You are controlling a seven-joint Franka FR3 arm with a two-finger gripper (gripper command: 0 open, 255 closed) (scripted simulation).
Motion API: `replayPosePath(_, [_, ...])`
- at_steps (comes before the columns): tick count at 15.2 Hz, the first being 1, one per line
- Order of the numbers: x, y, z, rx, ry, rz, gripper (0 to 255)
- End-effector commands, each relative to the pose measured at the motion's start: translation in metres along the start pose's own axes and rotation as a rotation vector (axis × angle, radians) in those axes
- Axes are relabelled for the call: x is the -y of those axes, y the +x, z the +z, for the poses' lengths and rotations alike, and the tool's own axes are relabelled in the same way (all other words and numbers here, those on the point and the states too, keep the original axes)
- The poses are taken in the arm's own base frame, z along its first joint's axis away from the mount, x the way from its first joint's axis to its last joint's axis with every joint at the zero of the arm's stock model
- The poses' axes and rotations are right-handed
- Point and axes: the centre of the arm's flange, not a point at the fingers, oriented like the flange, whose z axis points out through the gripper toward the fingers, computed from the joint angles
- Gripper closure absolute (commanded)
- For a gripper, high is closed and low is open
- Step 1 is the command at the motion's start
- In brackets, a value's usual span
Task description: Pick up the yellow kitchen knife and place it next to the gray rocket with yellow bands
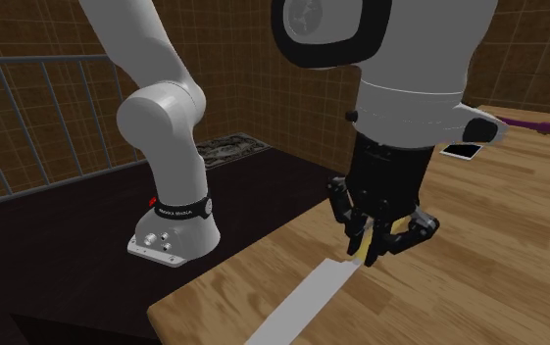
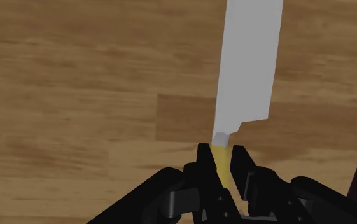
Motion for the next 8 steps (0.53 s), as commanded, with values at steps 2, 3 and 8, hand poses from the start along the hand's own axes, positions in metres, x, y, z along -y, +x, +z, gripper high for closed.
replayPosePath(2, [0.001, 0.001, -0.016, 0.000, 0.000, 0.000, 255])
replayPosePath(3, [0.001, 0.001, -0.021, 0.000, 0.000, 0.000, 255])
replayPosePath(8, [0.003, 0.001, -0.048, 0.000, 0.000, 0.000, 255])
